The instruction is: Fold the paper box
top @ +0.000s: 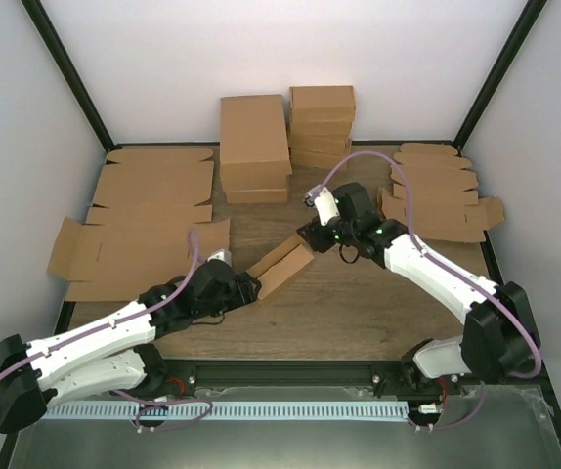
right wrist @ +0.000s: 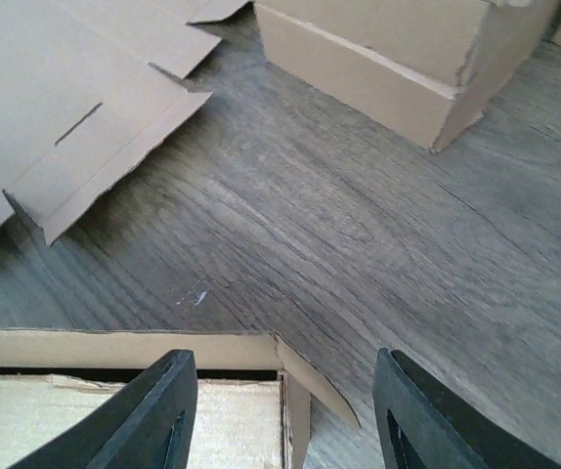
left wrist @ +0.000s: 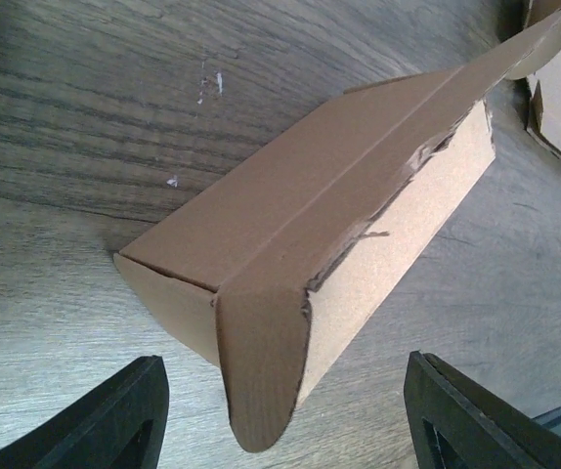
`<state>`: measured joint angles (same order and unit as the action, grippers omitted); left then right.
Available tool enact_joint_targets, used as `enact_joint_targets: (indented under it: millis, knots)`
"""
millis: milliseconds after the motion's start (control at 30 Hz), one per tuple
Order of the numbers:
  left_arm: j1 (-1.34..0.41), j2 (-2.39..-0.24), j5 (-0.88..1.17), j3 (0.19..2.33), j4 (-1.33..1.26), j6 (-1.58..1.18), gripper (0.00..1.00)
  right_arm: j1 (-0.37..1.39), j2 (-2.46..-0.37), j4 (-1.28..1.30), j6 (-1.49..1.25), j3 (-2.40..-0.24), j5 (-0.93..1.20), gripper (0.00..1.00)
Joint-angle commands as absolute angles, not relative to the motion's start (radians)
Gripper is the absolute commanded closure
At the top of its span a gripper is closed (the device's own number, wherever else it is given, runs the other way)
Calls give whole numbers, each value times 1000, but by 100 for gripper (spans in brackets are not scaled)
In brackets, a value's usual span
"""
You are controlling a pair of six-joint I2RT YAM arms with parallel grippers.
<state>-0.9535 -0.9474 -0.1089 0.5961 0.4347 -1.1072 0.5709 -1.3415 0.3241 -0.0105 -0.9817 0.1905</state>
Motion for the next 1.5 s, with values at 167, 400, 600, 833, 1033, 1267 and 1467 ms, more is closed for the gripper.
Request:
enact_joint_targets:
  millis: [167,400,600,833,1033,1267,1467]
  knots:
    - [-952,-972,-82,528,316,-1166,34,568,-1511,448,240,-1124,281,46]
    - [-949,-1013,-71,514,273,-1171,35,553,-1529,445,248,-1125,272,44]
    - [-912,-1063,-22,512,244,-1152,41,551,-1536,466,242,-1138,297,59]
    - [-873,-1066,-14,523,255,-1110,44,551,-1522,476,233,-1145,305,84]
    - [-842,-1075,-8,525,257,-1077,49,551,-1524,513,202,-1165,294,99]
    - [-779,-1122,24,546,249,-1011,50,551,-1508,535,108,-1177,290,99]
    - [-721,-1170,49,634,291,-904,52,551,-1497,534,-52,-1149,212,99]
